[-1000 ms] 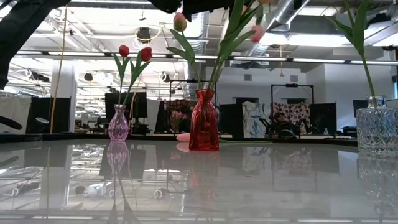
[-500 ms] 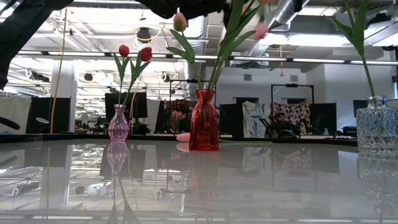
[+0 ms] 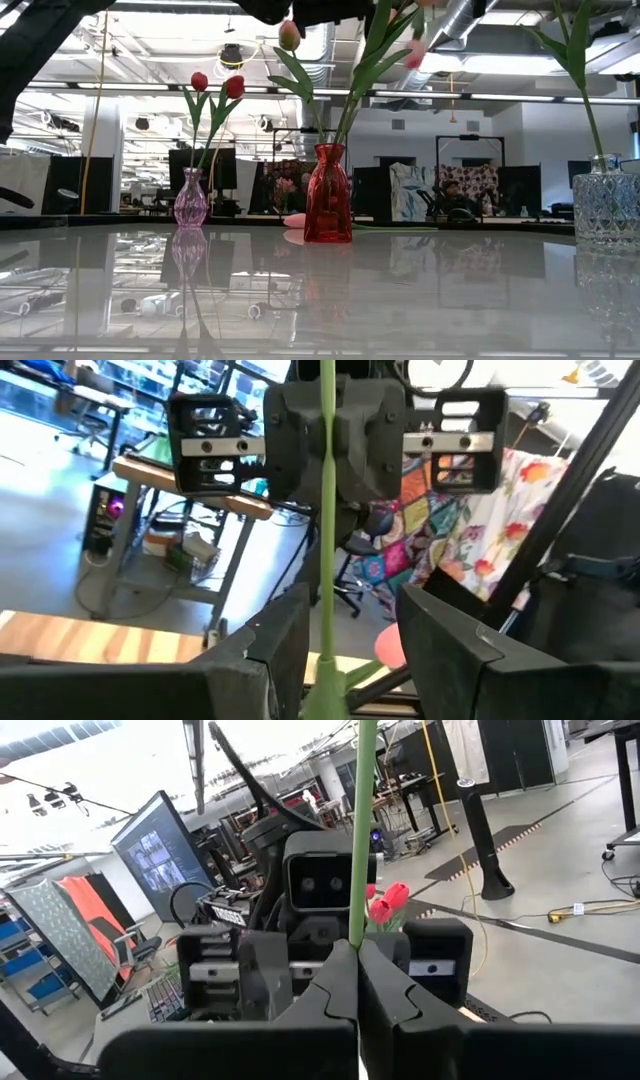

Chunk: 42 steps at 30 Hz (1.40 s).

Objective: Sort flowers into vase by color
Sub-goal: Put the bottom pink tulip into the transparent vase

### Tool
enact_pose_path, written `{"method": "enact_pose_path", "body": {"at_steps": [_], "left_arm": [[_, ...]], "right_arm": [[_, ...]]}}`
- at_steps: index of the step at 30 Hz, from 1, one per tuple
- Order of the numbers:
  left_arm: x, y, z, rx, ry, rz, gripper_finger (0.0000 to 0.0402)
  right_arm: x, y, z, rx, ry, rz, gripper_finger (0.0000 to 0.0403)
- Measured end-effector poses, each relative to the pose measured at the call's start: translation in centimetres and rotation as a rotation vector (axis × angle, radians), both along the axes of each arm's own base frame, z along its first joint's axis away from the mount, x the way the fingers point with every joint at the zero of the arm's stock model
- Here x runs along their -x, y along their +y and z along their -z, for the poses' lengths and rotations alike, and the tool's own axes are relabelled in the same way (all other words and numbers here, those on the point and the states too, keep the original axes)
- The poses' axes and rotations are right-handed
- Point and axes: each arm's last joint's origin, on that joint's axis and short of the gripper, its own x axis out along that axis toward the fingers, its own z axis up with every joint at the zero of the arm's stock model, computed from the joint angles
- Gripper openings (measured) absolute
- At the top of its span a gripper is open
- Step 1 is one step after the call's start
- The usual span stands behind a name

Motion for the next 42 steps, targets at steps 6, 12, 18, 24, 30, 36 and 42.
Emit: {"method": "enact_pose_path", "body": {"at_steps": [6,12,18,24,30,36,42], "left_arm": [[-0.3,-0.6,0.0,-0.024,-0.011,-0.039,0.0139],[-0.6,-1.2,0.0,-0.023,-0.009,-0.048,0.0139],[-0.9,-1.7,0.6,-0.040,0.036,-0.081,0.0139],[-0.9,-1.8,0.6,-0.039,0.039,-0.090,0.0139],[-0.9,-1.7,0.6,-0.037,0.040,-0.090,0.0137],[-0.9,-1.7,0.6,-0.036,0.039,-0.098,0.0091],[-0.9,-1.7,0.6,-0.038,0.039,-0.098,0.0017]], "right_arm": [[0.0,0.0,0.0,0.002,0.001,0.001,0.0021],[0.0,0.0,0.0,0.001,0.001,0.001,0.0021],[0.0,0.0,0.0,0.001,0.000,0.003,0.0021],[0.0,0.0,0.0,0.001,0.001,0.002,0.0021],[0.0,0.0,0.0,0.001,0.001,0.002,0.0021],[0.0,0.0,0.0,0.001,0.001,0.000,0.0021],[0.0,0.0,0.0,-0.002,0.000,-0.001,0.0022]]}}
